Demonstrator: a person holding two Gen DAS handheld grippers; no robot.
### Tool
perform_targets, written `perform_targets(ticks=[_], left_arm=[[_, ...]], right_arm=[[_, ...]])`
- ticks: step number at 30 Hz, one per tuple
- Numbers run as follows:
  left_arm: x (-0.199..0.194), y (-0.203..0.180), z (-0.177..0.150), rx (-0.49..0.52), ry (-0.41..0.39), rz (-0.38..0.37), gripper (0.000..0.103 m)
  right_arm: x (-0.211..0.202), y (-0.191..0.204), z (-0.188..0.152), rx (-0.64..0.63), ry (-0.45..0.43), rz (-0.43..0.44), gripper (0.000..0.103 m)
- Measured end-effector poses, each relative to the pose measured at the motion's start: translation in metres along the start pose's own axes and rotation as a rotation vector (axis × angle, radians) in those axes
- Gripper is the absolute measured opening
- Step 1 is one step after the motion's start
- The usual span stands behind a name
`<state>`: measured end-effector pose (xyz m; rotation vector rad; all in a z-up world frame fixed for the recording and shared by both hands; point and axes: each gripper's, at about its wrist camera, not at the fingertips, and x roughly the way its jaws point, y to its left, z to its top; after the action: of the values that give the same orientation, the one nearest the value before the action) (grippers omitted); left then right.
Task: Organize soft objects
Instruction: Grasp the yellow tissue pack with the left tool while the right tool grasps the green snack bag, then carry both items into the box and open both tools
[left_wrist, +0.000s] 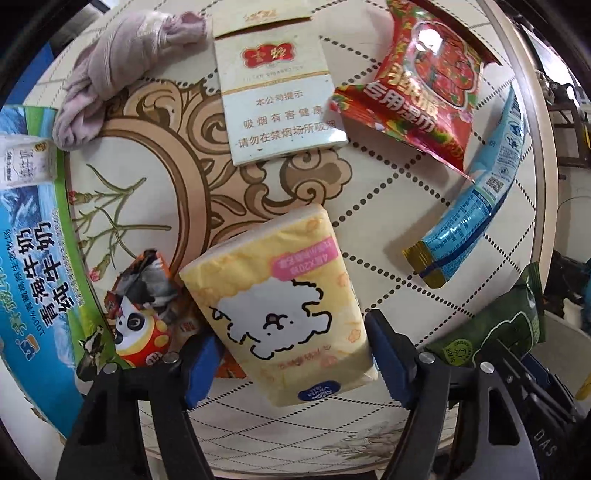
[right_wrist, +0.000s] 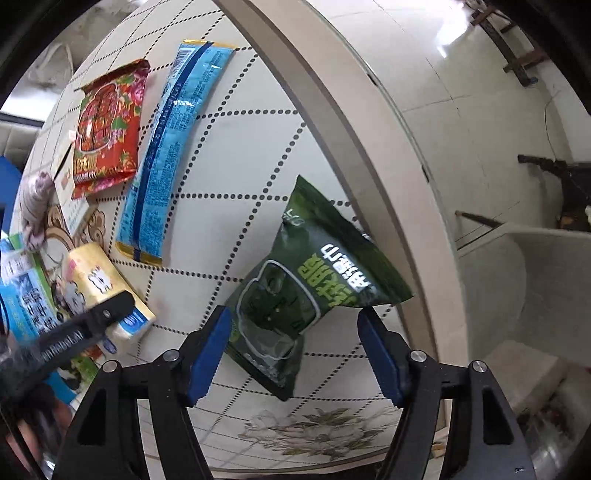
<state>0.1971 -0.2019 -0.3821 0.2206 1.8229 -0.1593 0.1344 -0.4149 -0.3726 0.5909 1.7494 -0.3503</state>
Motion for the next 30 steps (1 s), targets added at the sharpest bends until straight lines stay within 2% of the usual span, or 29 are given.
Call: perform_targets(ticks=[4, 5, 8, 9, 11, 16, 19, 22, 23, 24, 25, 28, 30], left_arm=[[-0.006, -0.010, -0.020, 0.037, -0.037, 0.056, 0.071], [-0.008, -0.012, -0.026, 0.046, -0.043, 0.062, 0.071], [-0.016, -0.014, -0.047, 0.057, -0.074, 0.055, 0.070], [-0.022, -0.013, -0.055, 0.061, -0.085, 0.049, 0.070], [-0.034, -0.010, -0.073, 0.065, -0.107, 0.027, 0.070], [-0.078, 0.004, -0.131, 0.068, -0.180, -0.048, 0.069], [-0.114, 0.026, -0.166, 0.053, -0.239, -0.090, 0.068], [-0.163, 0.066, -0.192, 0.019, -0.312, -0.110, 0.068], [-0.181, 0.079, -0.183, 0.008, -0.327, -0.111, 0.068], [-0.197, 0.093, -0.189, -0.001, -0.346, -0.114, 0.067], [-0.214, 0.109, -0.188, -0.013, -0.363, -0.113, 0.067], [-0.235, 0.149, -0.182, -0.050, -0.391, -0.110, 0.064], [-0.241, 0.176, -0.165, -0.079, -0.402, -0.099, 0.062]], right_arm=[[0.034, 0.006, -0.003, 0.033, 0.017, -0.006, 0.071], [0.040, 0.006, -0.006, 0.030, 0.009, -0.022, 0.058], [0.045, 0.009, -0.017, -0.015, -0.040, -0.030, 0.050], [0.045, 0.009, -0.024, -0.032, -0.043, -0.027, 0.045], [0.048, 0.005, -0.034, -0.064, -0.038, -0.007, 0.042], [0.037, 0.003, -0.073, -0.148, -0.058, 0.046, 0.041], [0.012, 0.019, -0.096, -0.227, -0.091, 0.098, 0.041], [-0.025, 0.058, -0.120, -0.337, -0.139, 0.156, 0.041], [-0.042, 0.078, -0.124, -0.379, -0.154, 0.177, 0.041], [-0.072, 0.096, -0.106, -0.414, -0.161, 0.197, 0.041], [-0.086, 0.112, -0.108, -0.457, -0.170, 0.216, 0.041], [-0.130, 0.168, -0.115, -0.577, -0.192, 0.266, 0.041], [-0.149, 0.204, -0.128, -0.646, -0.198, 0.286, 0.041]])
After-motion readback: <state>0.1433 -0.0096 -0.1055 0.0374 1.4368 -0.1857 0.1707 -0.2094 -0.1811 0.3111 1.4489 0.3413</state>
